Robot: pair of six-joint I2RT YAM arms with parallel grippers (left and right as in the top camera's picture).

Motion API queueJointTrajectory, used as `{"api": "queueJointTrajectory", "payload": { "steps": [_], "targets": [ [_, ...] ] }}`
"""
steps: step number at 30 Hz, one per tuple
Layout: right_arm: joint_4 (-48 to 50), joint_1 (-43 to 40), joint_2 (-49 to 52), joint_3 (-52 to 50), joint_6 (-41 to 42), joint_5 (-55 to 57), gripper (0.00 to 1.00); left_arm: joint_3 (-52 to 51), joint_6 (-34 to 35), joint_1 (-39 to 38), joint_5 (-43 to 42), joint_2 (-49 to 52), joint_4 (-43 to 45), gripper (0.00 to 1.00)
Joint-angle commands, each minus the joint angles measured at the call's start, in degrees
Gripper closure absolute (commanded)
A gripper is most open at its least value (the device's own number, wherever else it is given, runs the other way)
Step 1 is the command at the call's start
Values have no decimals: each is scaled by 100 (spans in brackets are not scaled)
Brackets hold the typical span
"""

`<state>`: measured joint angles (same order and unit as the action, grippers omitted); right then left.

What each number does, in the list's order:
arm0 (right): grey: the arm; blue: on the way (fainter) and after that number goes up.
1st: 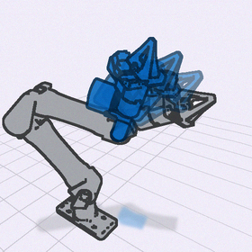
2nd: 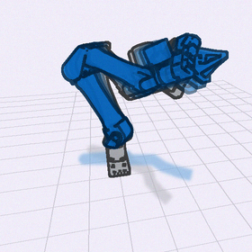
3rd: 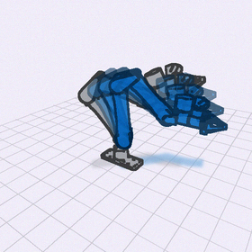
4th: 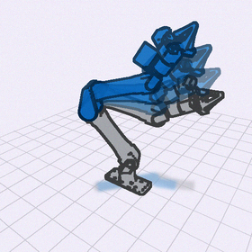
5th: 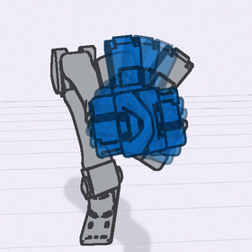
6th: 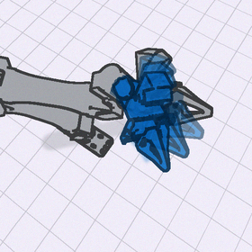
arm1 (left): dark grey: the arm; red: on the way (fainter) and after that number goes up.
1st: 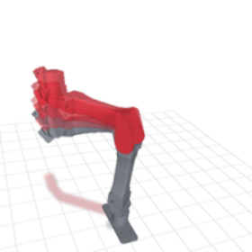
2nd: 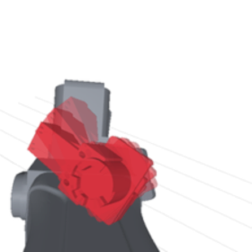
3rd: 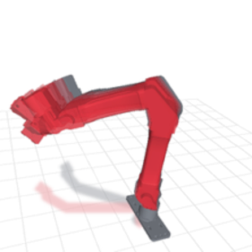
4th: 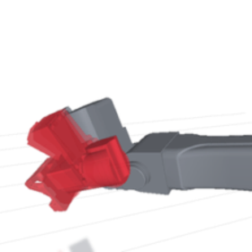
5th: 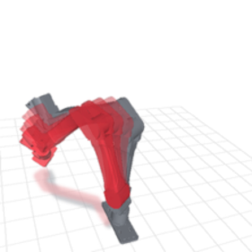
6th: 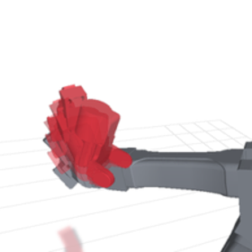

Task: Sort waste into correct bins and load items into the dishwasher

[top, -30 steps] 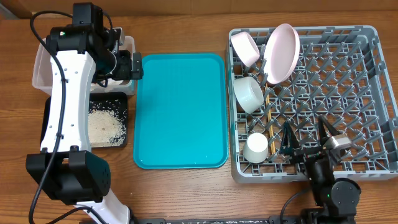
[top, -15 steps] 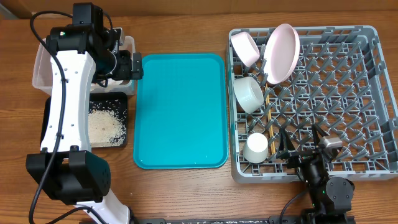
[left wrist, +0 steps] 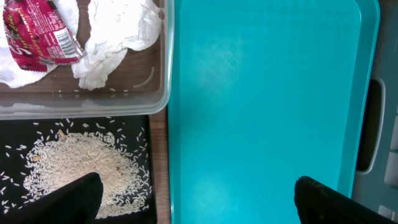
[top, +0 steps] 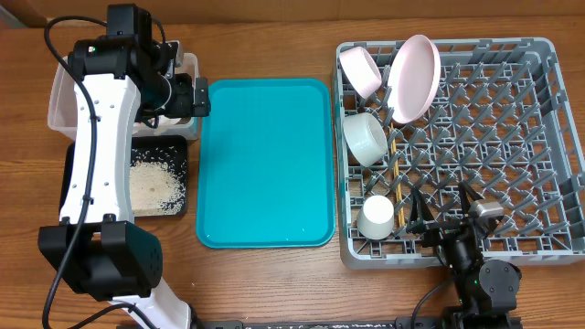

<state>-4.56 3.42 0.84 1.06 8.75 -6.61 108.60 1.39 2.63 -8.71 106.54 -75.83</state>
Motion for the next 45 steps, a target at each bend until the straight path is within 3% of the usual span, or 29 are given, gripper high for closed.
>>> {"api": "queueJointTrajectory", "payload": {
  "steps": [1, 23, 29, 36, 45],
  "targets": [
    [31, -24, -68, -59, -24, 52, 0, 105, 52, -4, 20, 28, 0, 0],
    [33, -24, -68, -59, -22, 52, 0, 94, 52, -122, 33, -205, 0, 0],
    [31, -24, -68, -59, -24, 52, 0, -417, 52, -411, 31, -1314, 2, 0],
    [33, -24, -68, -59, -22, 52, 0, -1683, 48, -645, 208, -2774, -2, 0],
    [33, -24, -68, -59, -22, 52, 0, -2317, 57, -643, 286, -4133, 330, 0]
  ]
}}
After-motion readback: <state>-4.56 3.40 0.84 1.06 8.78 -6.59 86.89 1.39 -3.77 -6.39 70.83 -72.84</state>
